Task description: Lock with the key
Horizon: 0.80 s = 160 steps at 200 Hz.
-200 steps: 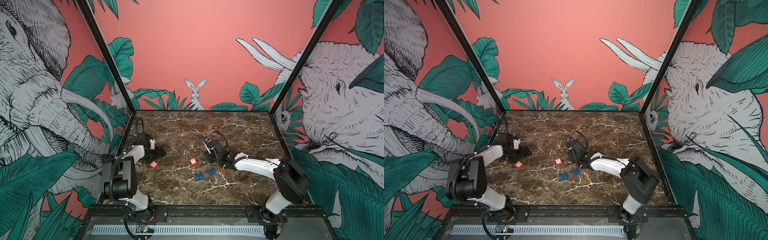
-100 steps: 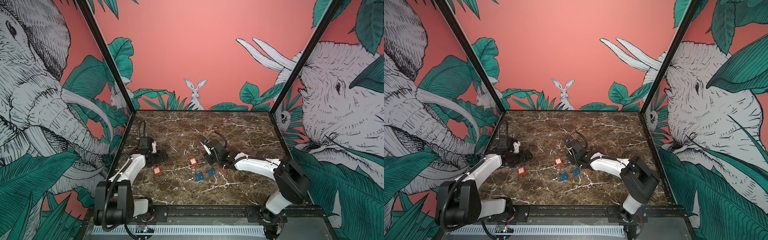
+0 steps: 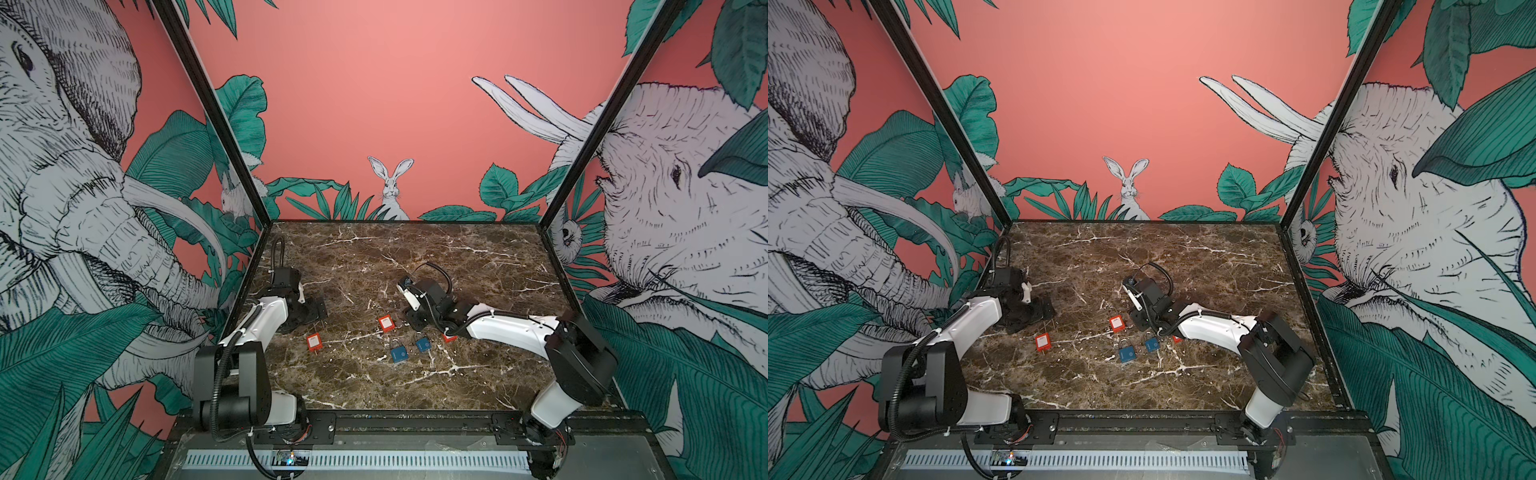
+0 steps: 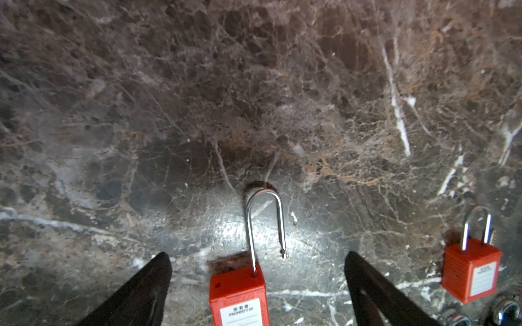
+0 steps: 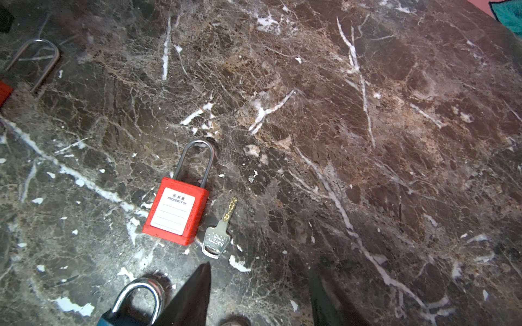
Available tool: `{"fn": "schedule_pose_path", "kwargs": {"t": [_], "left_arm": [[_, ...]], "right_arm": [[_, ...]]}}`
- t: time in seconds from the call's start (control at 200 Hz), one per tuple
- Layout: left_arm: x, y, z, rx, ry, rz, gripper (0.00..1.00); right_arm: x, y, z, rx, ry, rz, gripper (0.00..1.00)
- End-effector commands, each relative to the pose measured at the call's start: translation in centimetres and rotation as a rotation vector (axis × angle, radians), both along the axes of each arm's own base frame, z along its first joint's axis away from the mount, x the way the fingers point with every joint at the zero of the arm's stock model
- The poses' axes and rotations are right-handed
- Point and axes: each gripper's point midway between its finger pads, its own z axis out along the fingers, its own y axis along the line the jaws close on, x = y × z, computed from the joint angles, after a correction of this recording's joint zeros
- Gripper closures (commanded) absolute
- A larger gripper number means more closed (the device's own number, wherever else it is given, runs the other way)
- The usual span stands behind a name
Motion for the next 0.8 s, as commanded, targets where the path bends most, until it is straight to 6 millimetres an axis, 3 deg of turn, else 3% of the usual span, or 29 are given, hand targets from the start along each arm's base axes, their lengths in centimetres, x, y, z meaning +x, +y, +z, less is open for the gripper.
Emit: {"fn": "schedule_pose_path", "kwargs": {"t": [0.0, 0.25, 0.635, 0.795], "left_arm": [[-0.3, -0.7, -0.1, -0.035, 0.041, -0.032, 0.04], [-1.5, -1.5, -1.9, -0.089, 0.09, -0.031, 0.05], [-4.1, -3.9, -2.5, -0.204, 0.103, -0.013, 0.06], [-5.0, -5.5, -1.6, -0.265, 0.063, 0.012, 0.07]], "right_arm": [[-0.2, 0.6, 1.2, 0.054, 0.002, -0.006, 0.44], [-0.7, 1.2, 0.9, 0.085, 0.035, 0.008, 0.42], [-1.0, 1.3, 0.9, 0.102, 0.051, 0.008, 0.37], [-1.0, 1.2, 1.0, 0.108, 0.052, 0.005, 0.36]]}}
